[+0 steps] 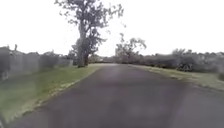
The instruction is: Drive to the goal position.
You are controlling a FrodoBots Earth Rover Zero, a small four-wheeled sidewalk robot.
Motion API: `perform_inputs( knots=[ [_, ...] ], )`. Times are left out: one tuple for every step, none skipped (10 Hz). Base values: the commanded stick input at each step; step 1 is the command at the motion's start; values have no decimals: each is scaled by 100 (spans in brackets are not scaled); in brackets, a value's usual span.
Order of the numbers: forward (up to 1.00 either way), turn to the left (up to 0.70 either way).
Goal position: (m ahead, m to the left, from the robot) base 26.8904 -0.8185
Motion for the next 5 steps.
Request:
perform_inputs(
  knots=[
    [70, 0],
    [70, 0],
    [70, -12],
    [70, -25],
    [70, -33]
  ],
)
